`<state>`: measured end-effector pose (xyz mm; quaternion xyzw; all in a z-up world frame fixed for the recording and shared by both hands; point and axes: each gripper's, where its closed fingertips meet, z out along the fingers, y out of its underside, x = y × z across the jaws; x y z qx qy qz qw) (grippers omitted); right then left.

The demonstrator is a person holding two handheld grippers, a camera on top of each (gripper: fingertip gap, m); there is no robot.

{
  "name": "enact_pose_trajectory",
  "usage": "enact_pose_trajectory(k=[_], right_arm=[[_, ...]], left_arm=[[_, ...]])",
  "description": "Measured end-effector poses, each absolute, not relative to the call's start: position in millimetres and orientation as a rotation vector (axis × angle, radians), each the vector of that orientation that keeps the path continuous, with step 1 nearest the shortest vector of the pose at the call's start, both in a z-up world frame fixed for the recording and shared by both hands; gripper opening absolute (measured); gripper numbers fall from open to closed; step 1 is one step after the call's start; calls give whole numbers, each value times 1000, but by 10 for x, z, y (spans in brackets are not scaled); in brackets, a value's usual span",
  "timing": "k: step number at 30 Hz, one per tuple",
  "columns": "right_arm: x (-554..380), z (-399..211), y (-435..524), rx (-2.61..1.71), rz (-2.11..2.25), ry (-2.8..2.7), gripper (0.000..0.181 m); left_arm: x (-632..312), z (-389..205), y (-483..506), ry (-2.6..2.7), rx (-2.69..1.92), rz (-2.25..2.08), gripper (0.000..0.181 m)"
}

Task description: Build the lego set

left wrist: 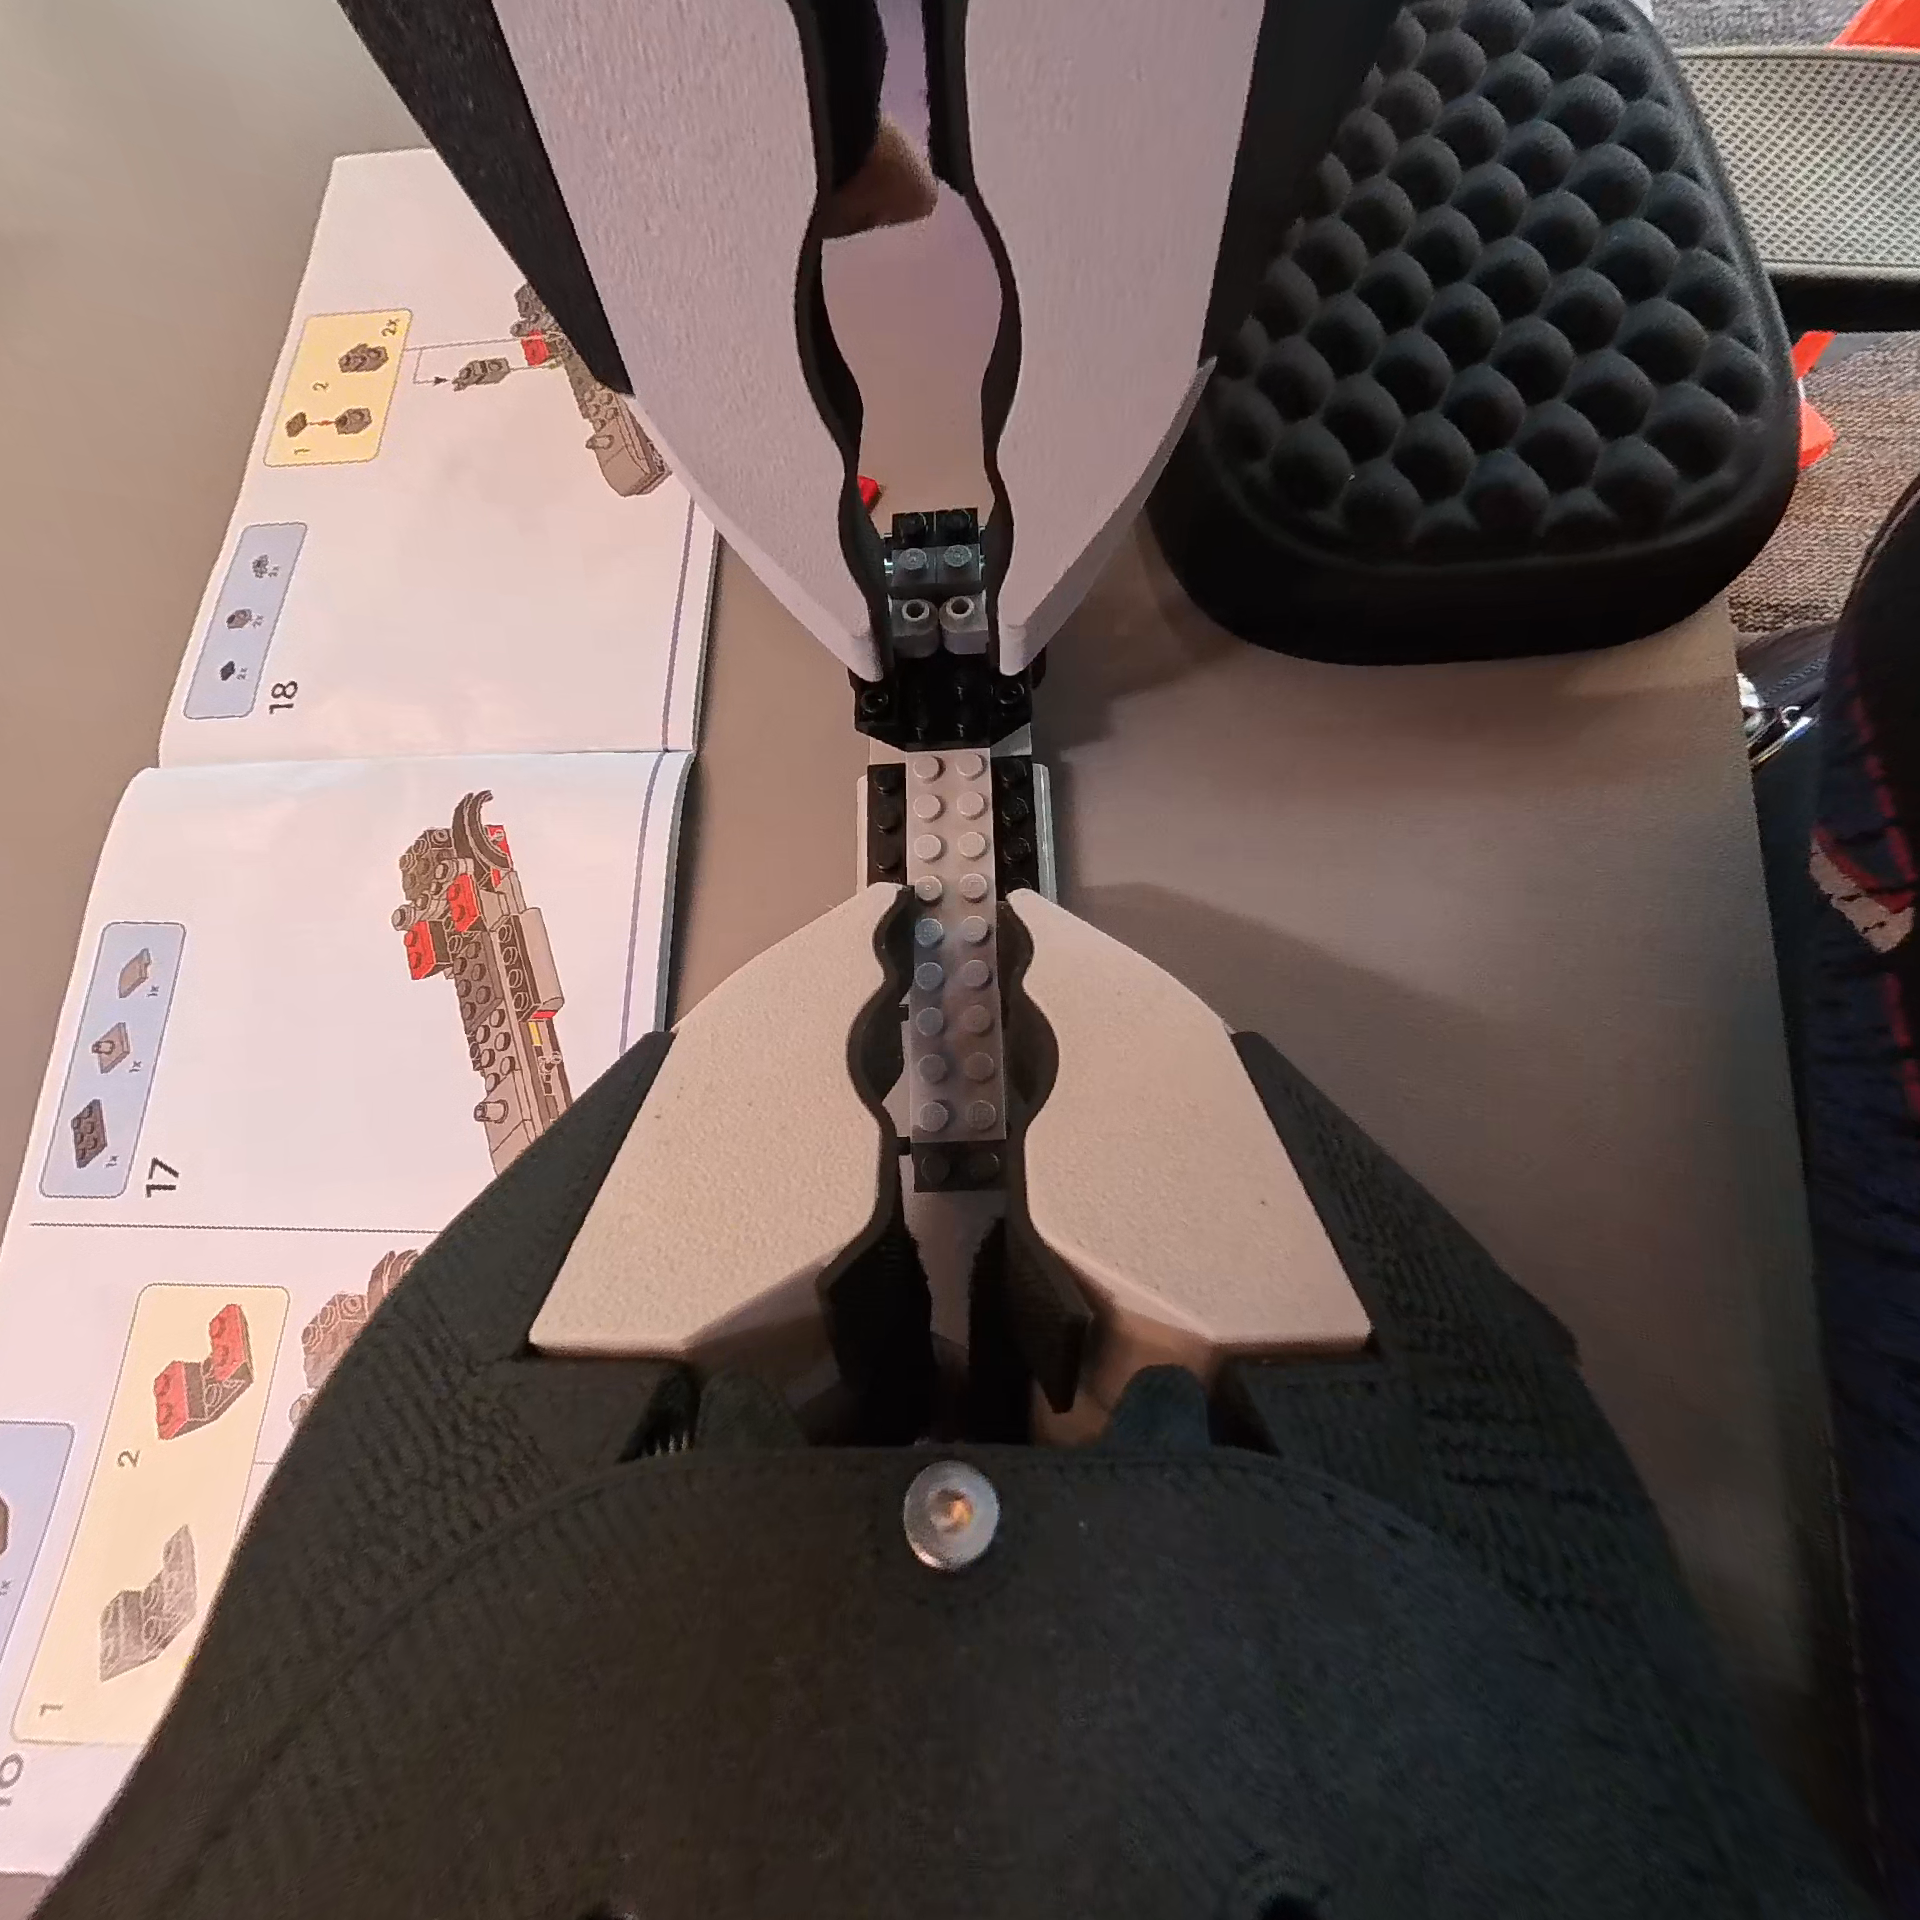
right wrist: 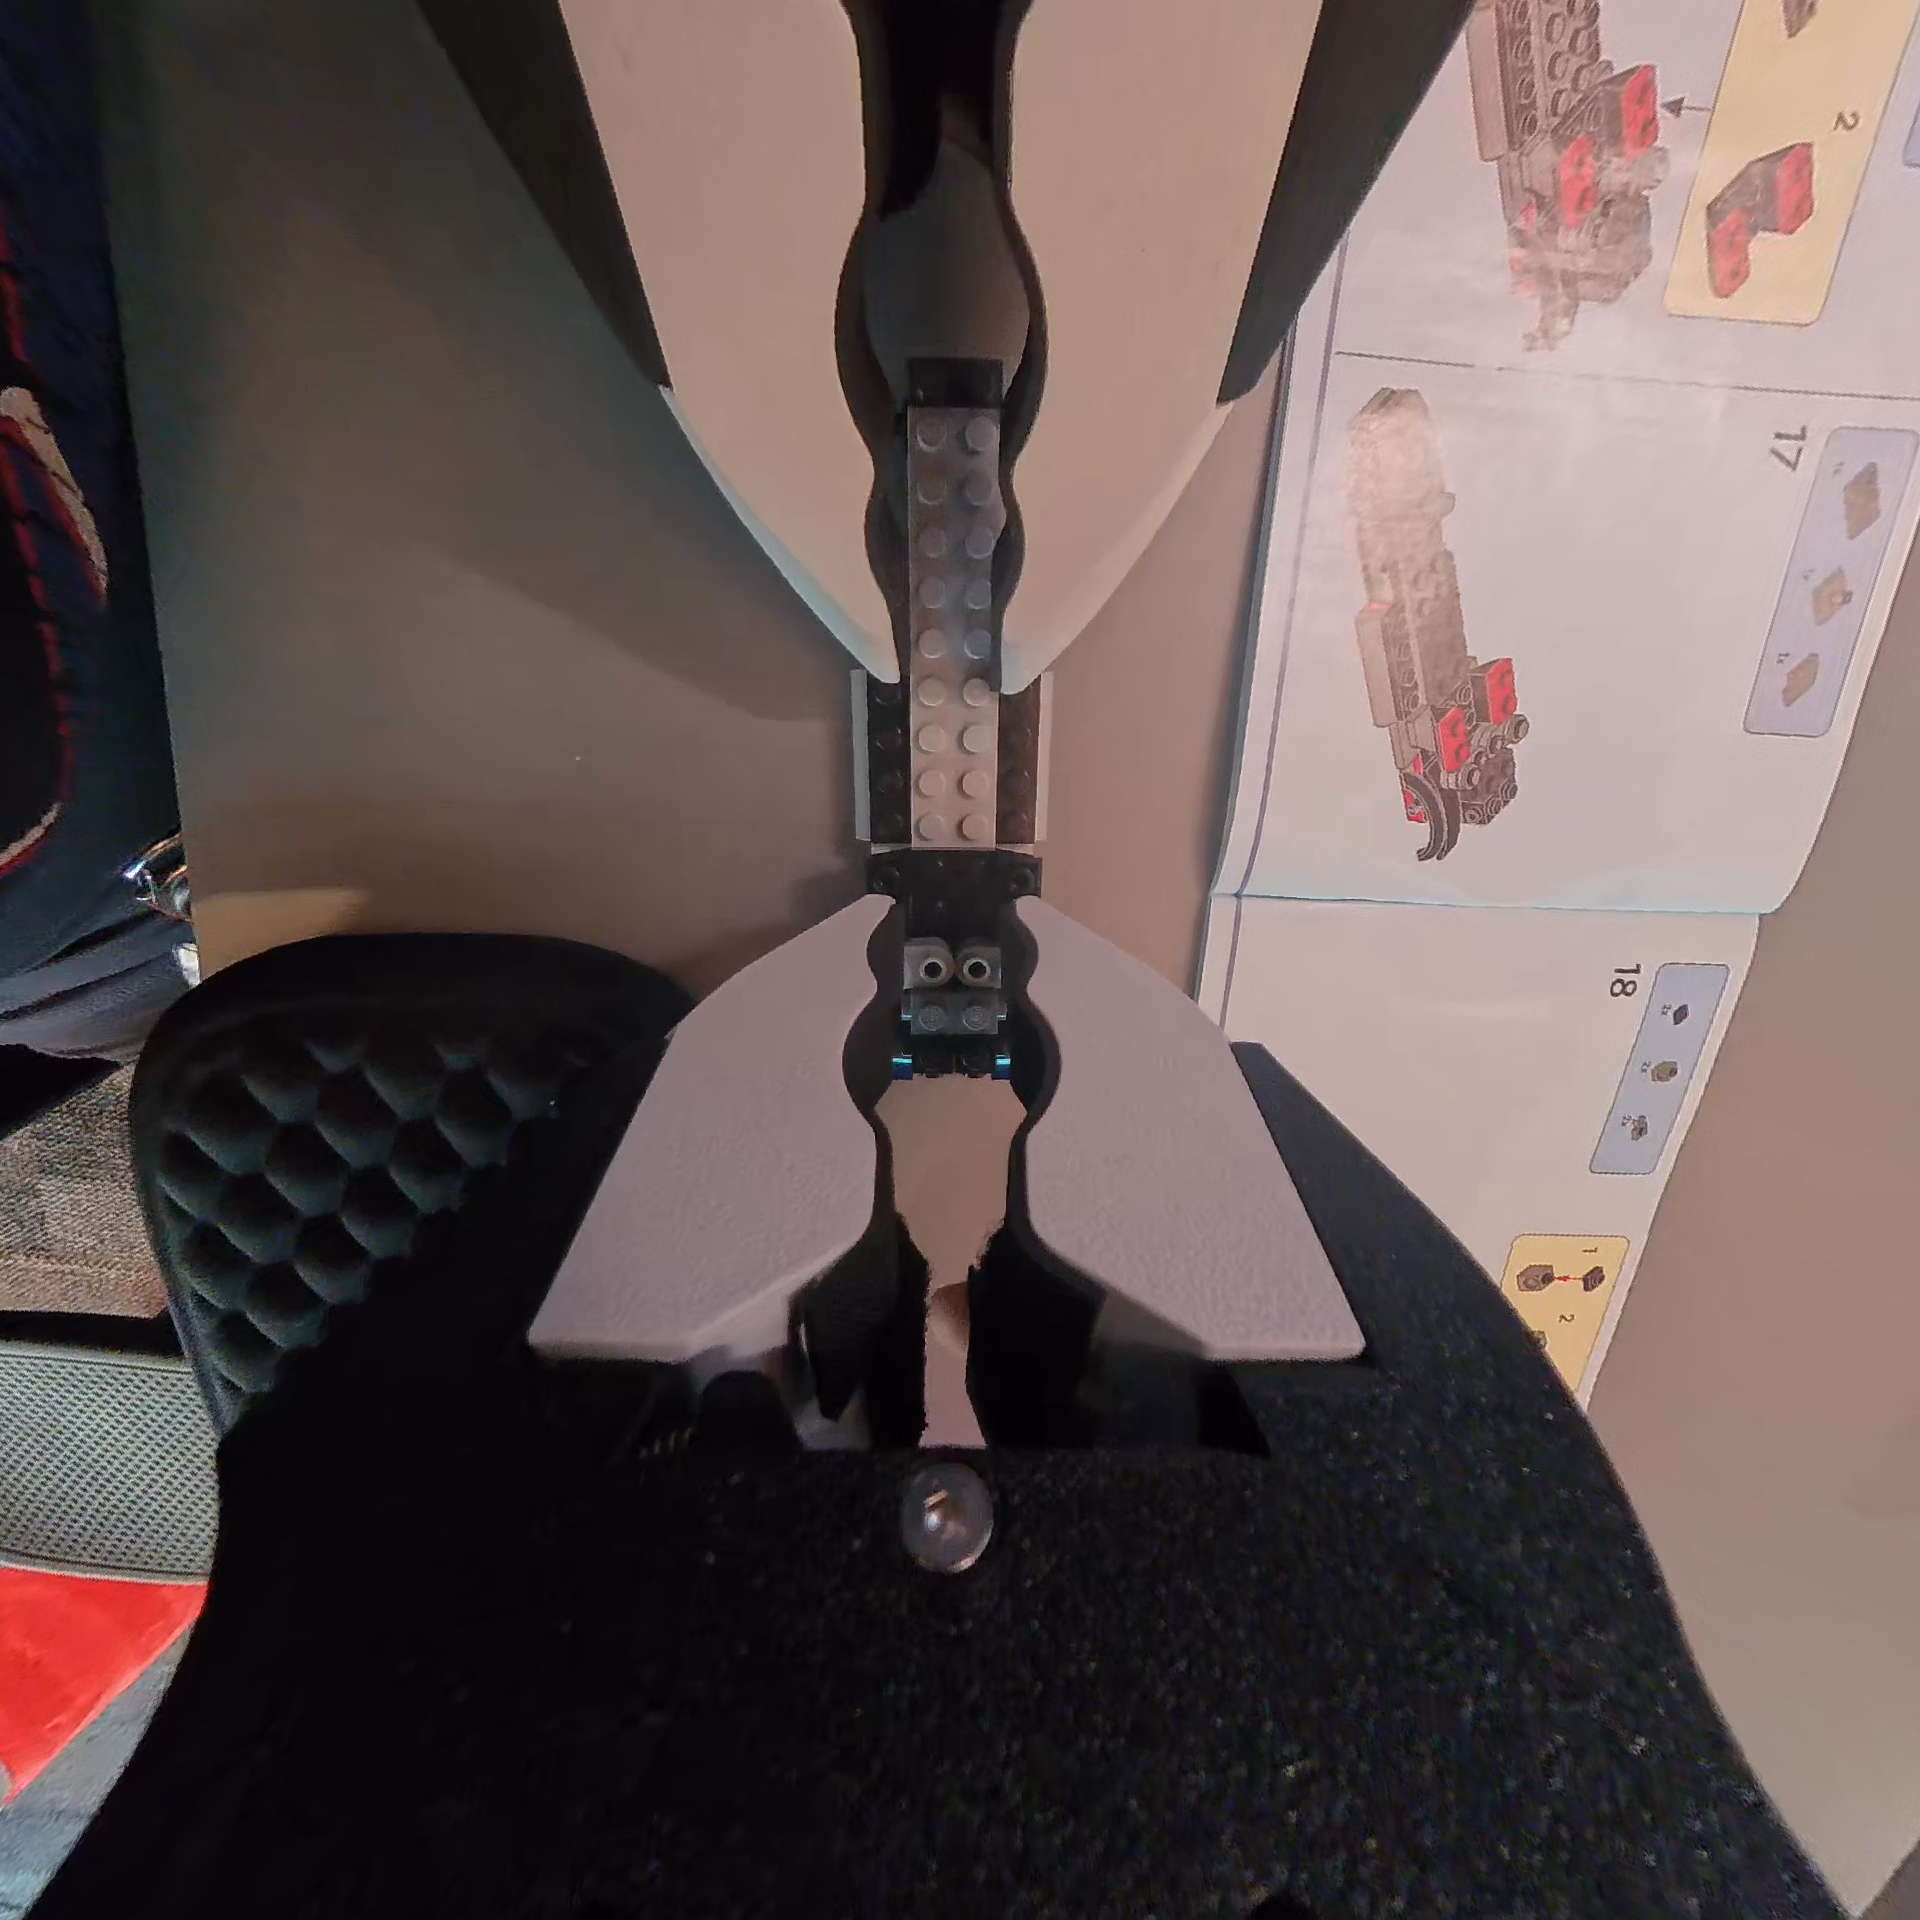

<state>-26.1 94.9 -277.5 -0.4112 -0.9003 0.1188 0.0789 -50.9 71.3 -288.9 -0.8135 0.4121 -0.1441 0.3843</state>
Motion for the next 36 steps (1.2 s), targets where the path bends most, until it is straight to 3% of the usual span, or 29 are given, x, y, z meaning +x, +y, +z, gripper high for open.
enact_pose_trajectory(k=[36], right_arm=[[-254, -2779, 938, -1402, 358, -2592, 18]], left_arm=[[-516, -2891, 721, 1039, -2088, -383, 15]])
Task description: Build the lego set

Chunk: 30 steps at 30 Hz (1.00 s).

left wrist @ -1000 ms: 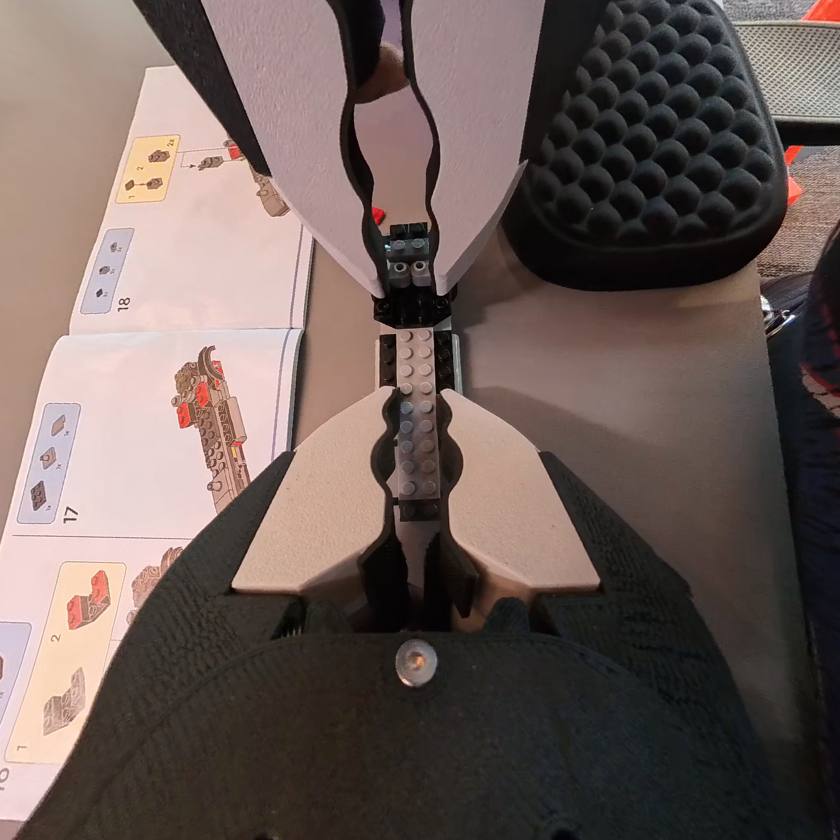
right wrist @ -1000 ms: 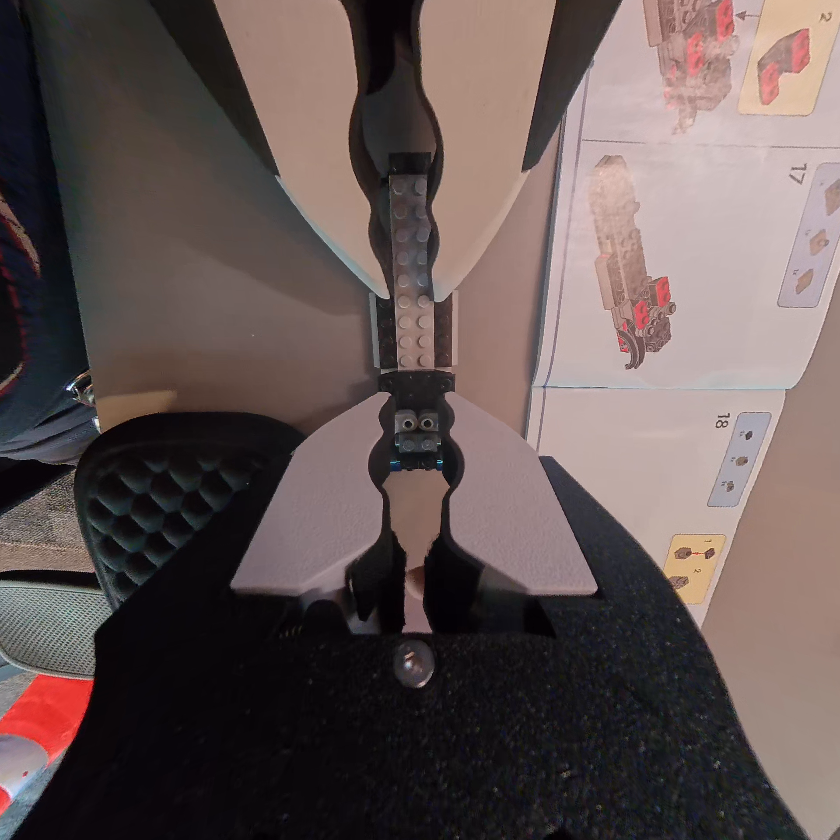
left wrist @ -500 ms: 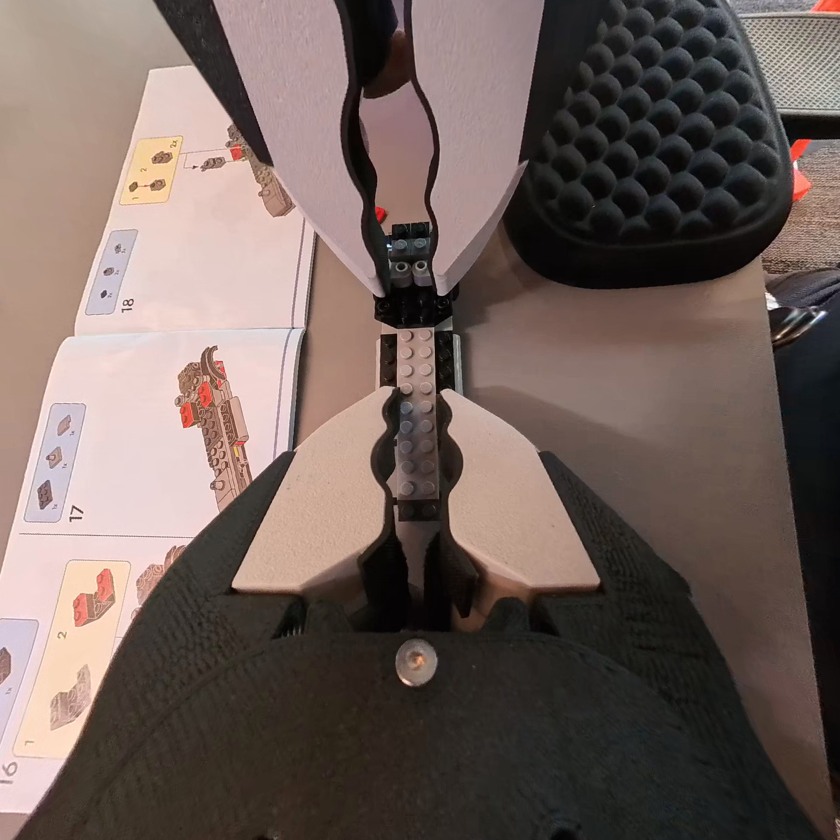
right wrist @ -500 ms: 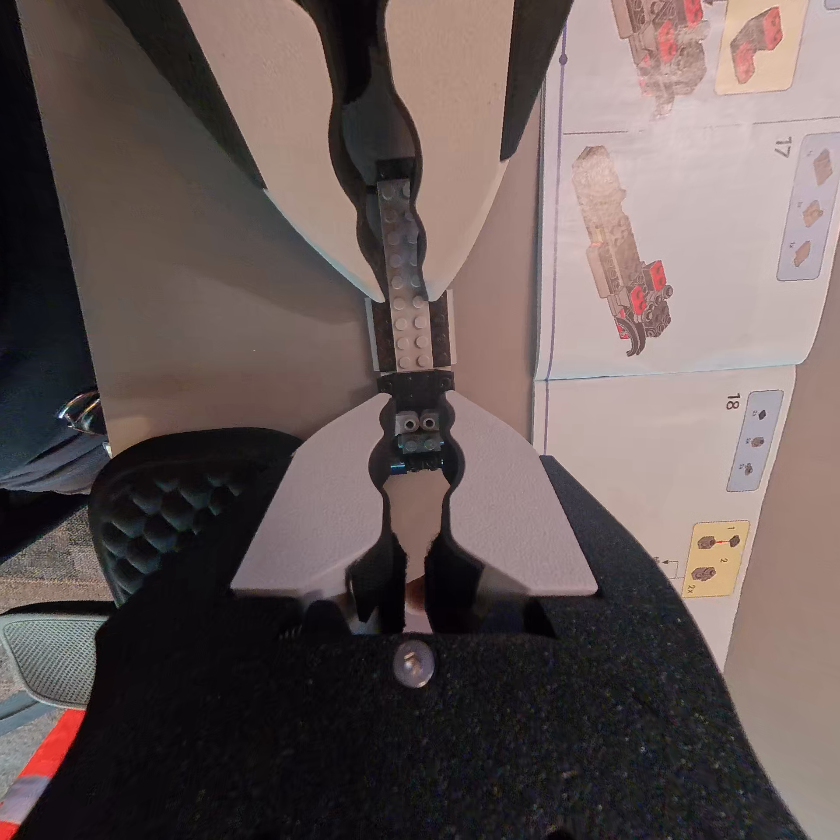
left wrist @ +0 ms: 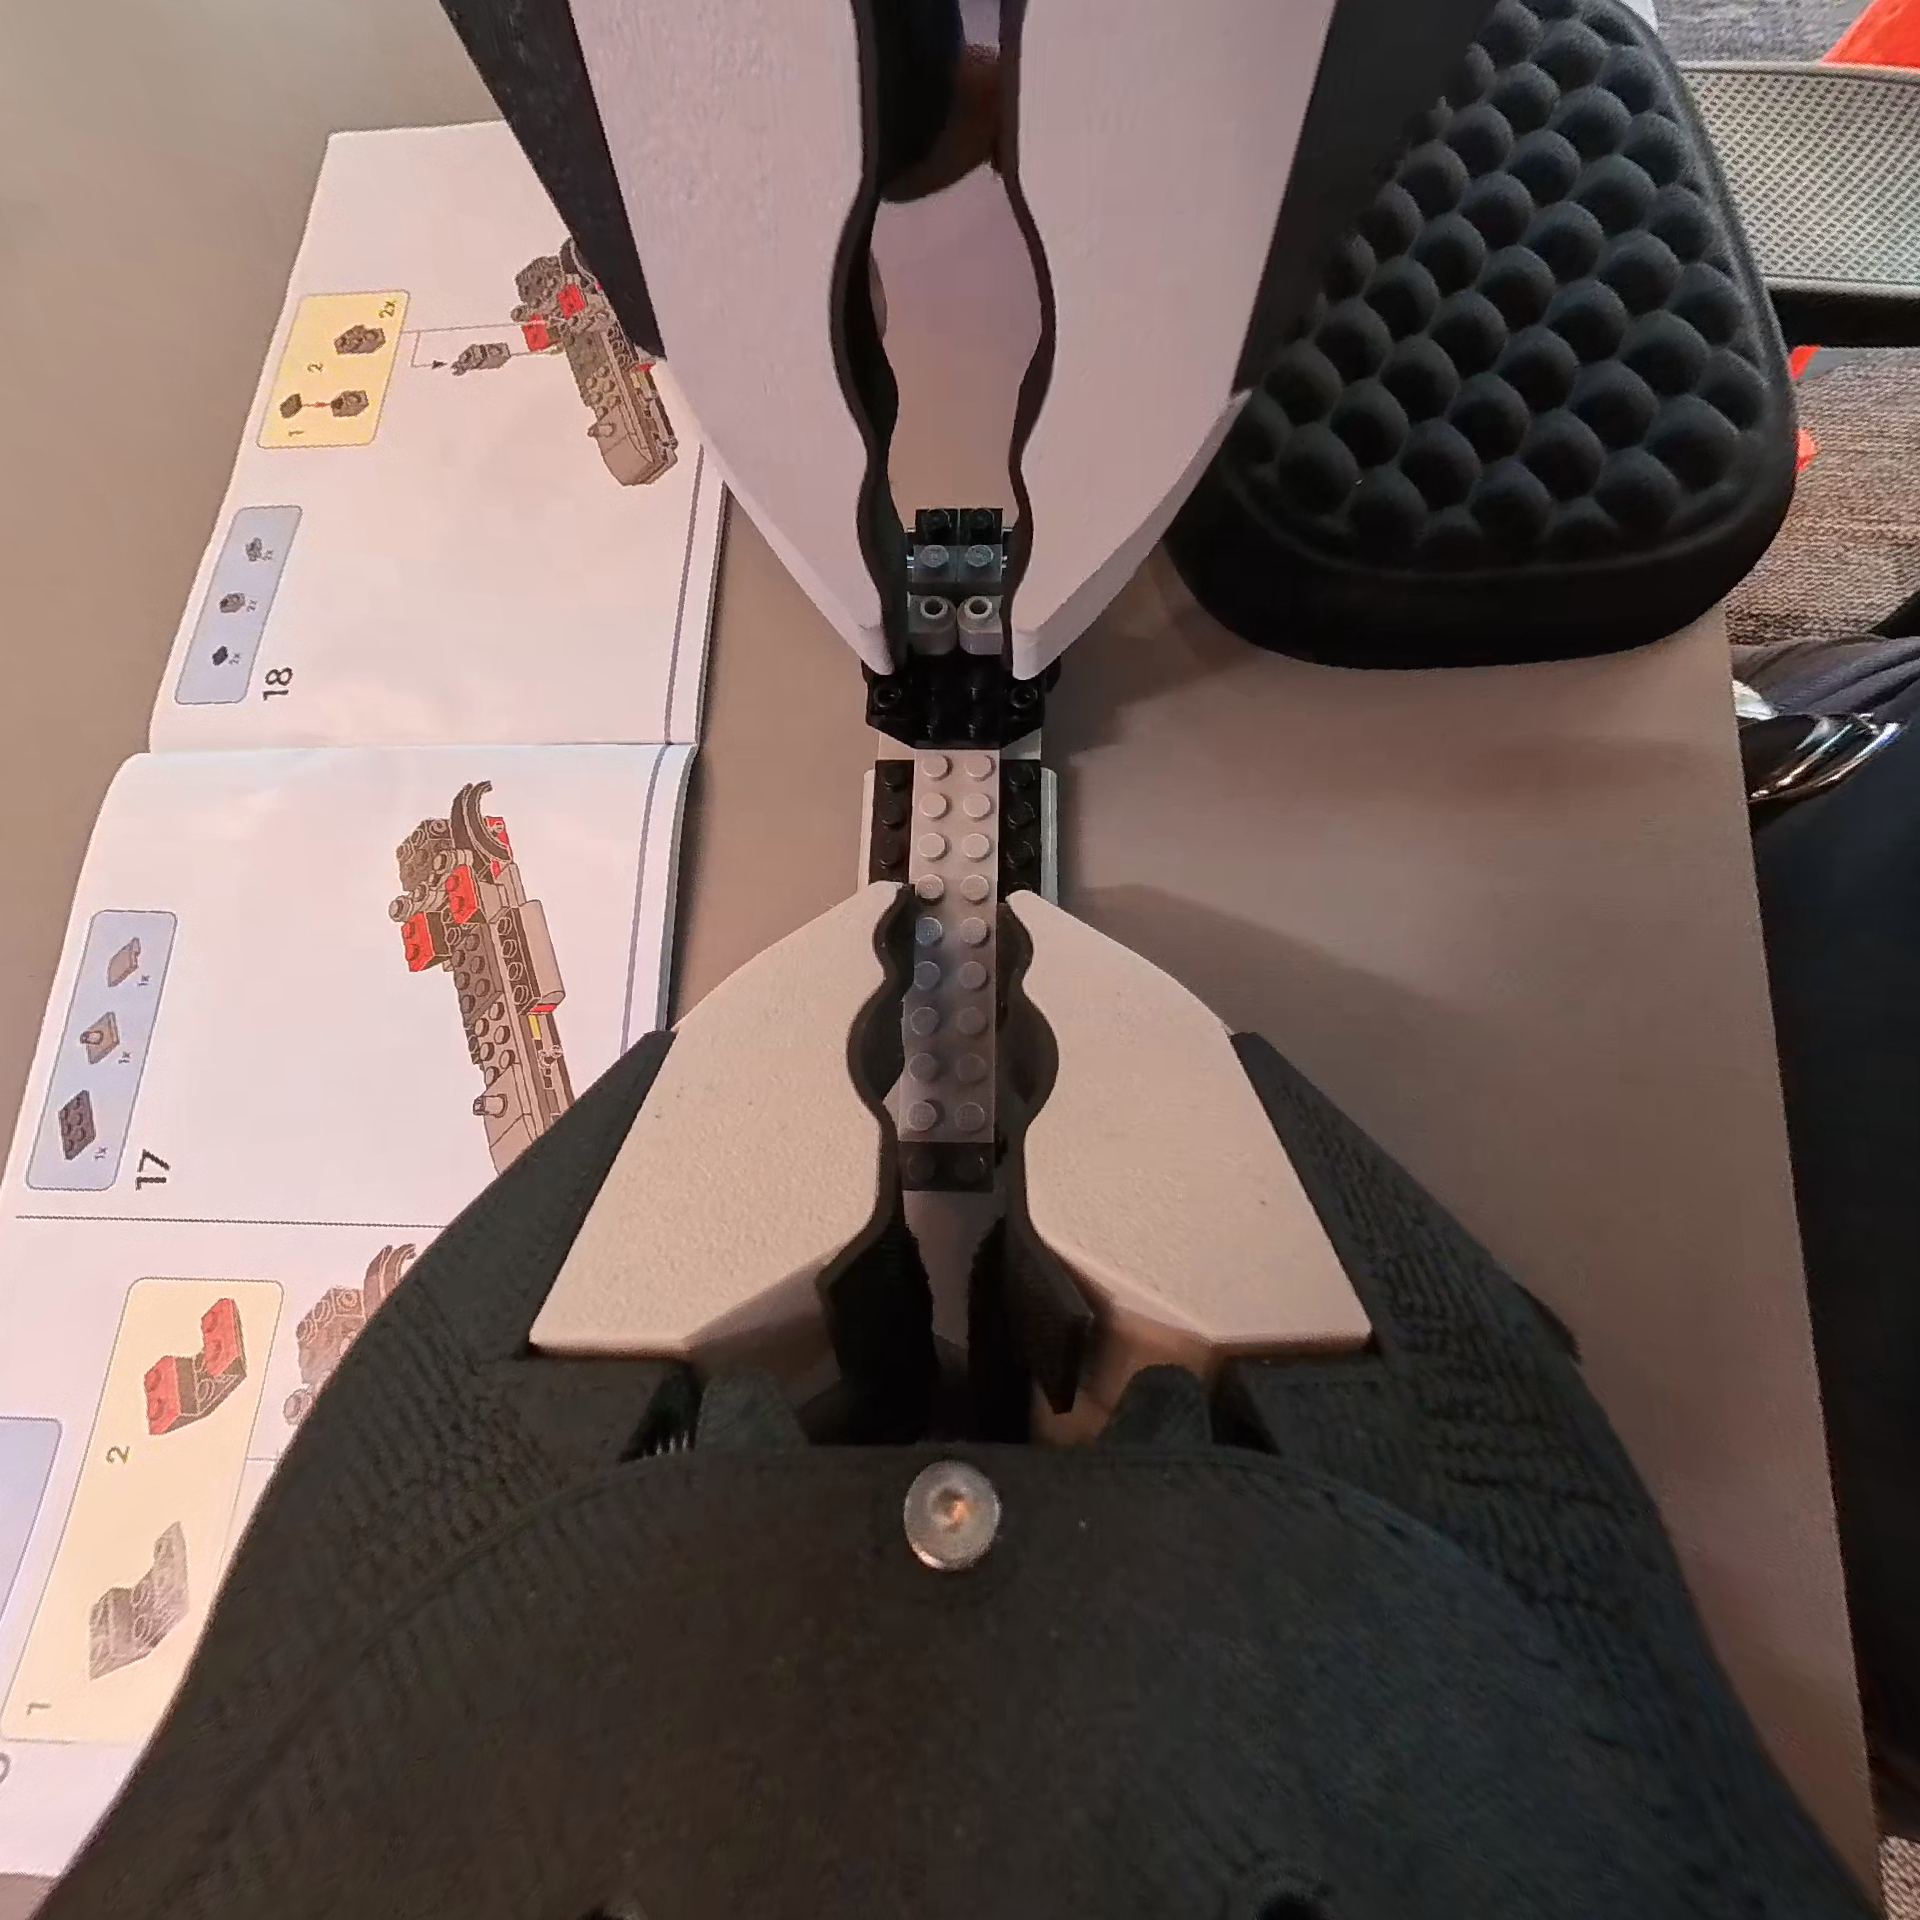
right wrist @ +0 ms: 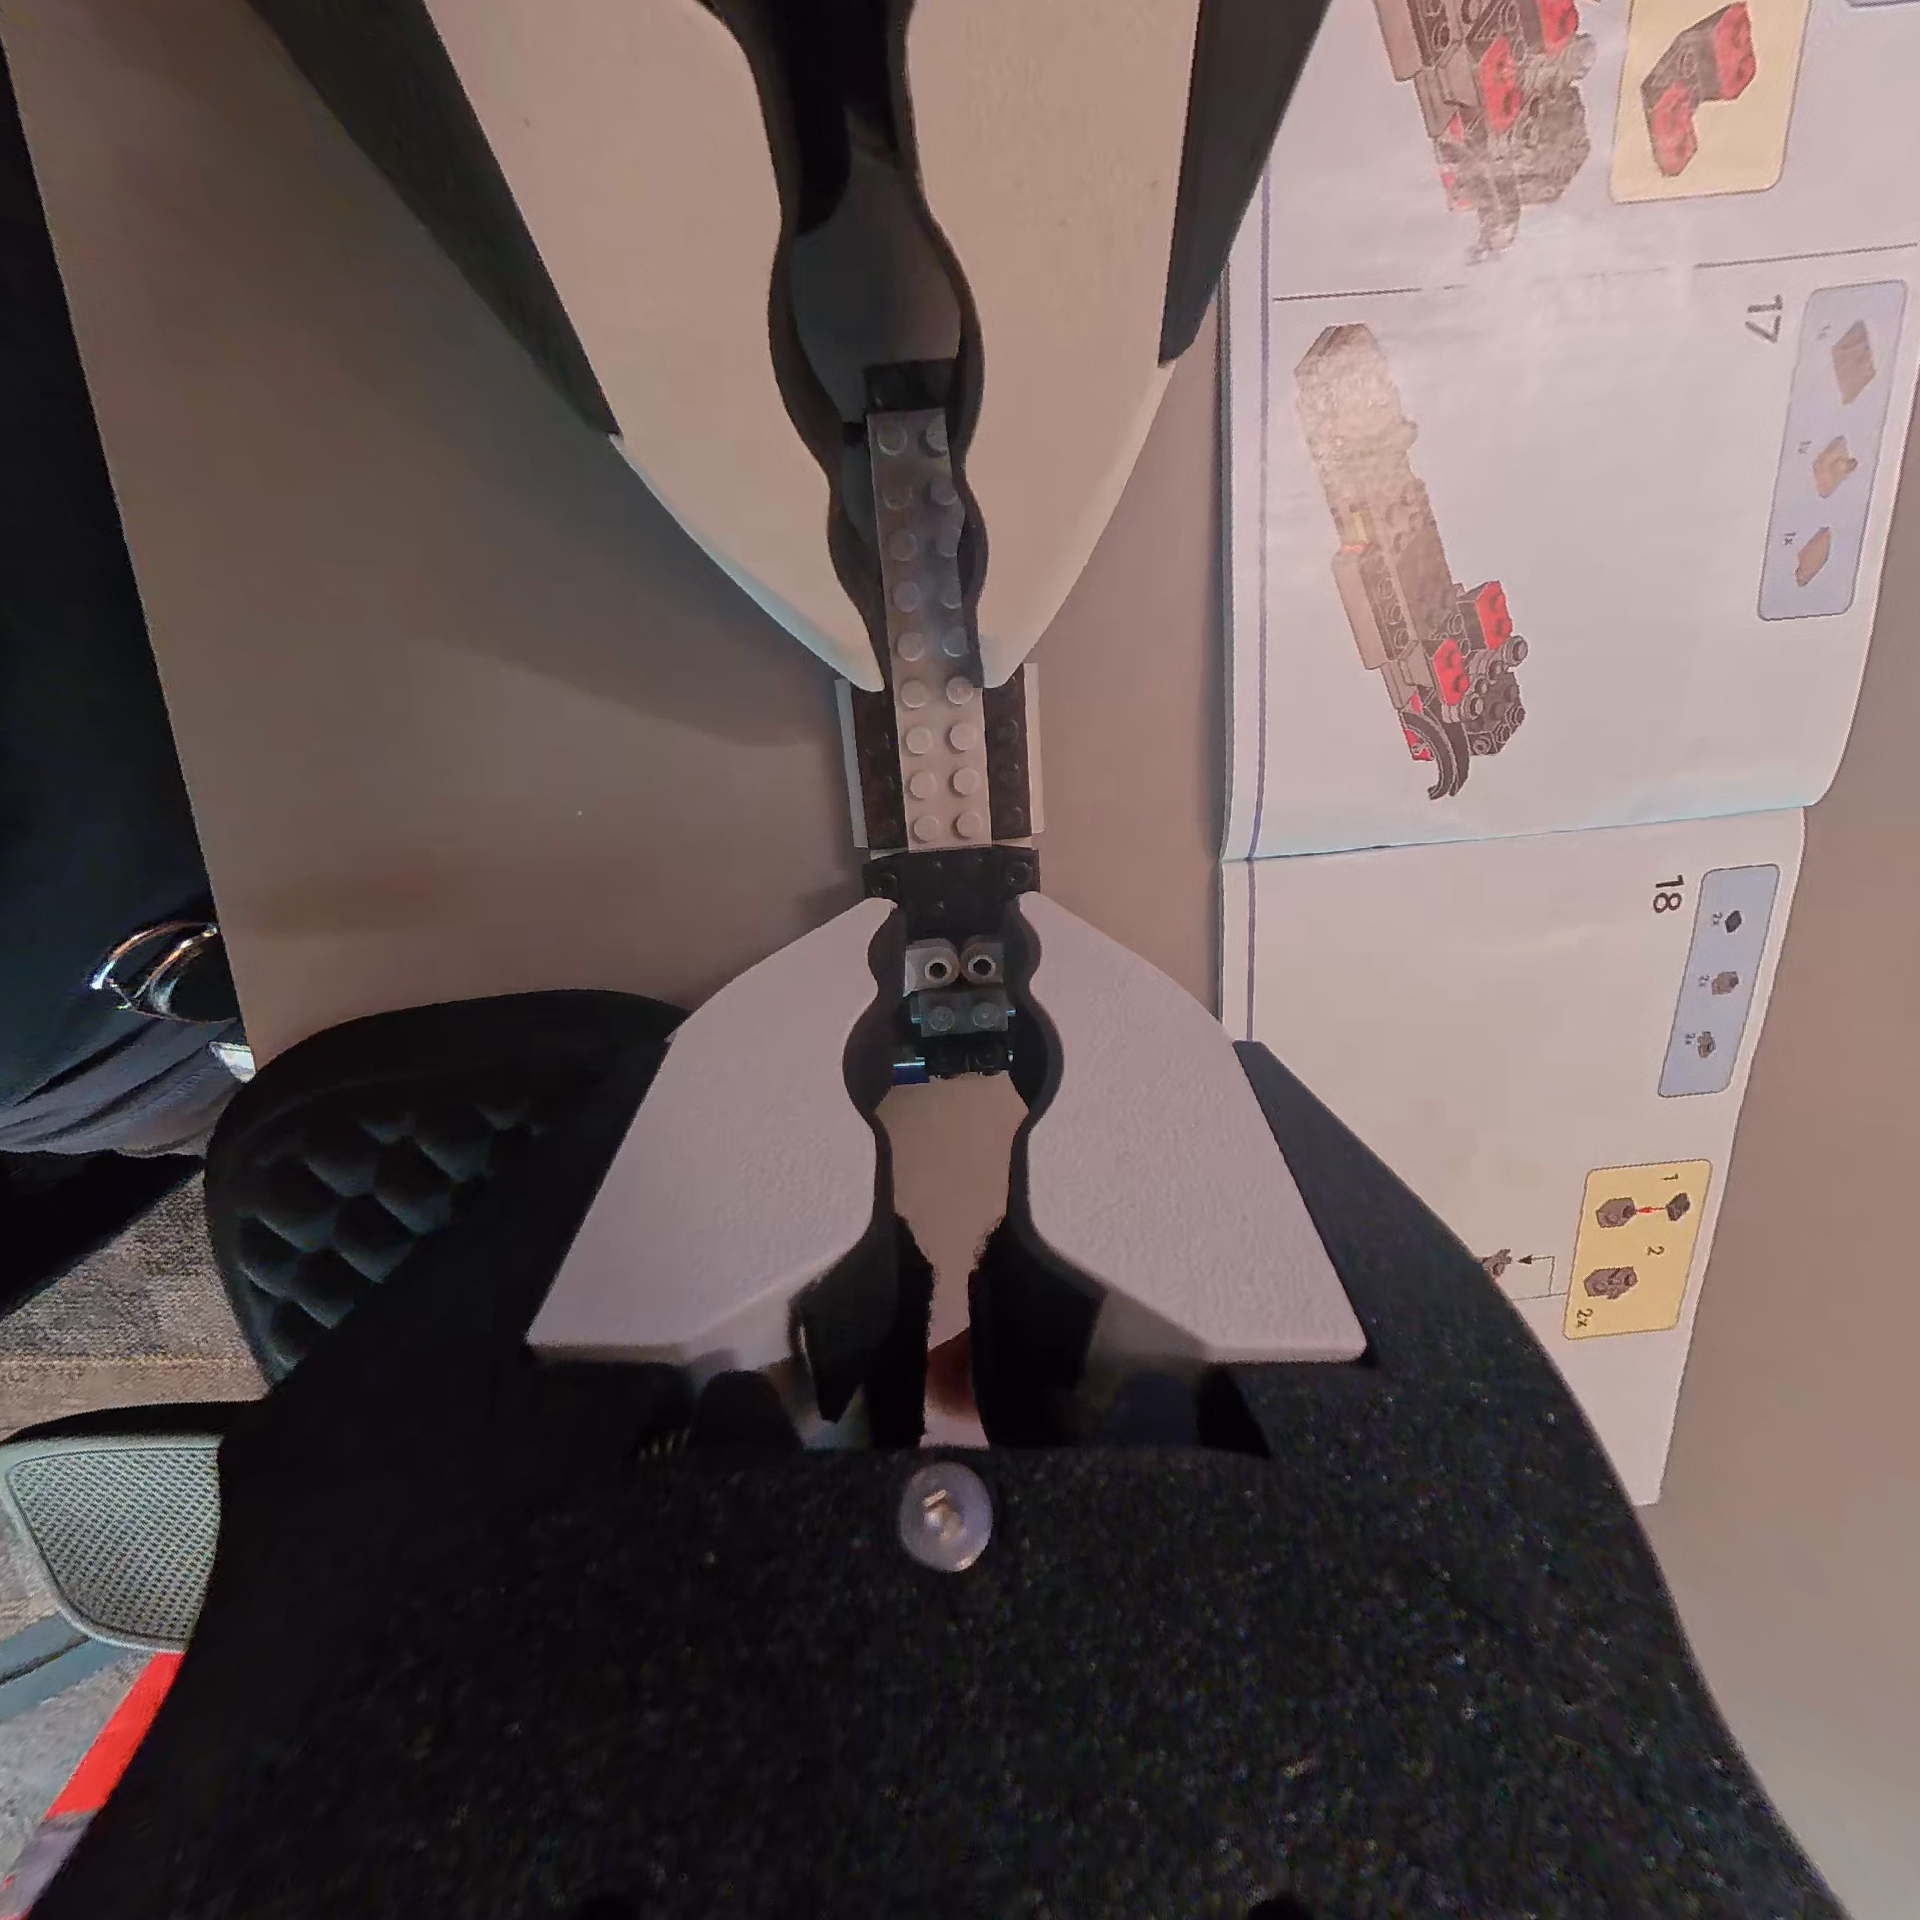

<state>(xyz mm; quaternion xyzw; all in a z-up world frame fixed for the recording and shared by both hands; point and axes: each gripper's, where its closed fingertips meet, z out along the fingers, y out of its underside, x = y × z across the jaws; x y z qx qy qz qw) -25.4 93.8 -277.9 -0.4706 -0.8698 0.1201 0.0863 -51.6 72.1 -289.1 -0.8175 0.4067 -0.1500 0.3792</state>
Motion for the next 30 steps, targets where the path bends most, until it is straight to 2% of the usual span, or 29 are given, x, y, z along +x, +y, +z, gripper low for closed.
enact_pose_trajectory(k=[30], right_arm=[[-250, -2781, 935, -1415, 257, -2616, 18]], left_arm=[[-518, -2891, 722, 1034, -2090, -386, 15]])
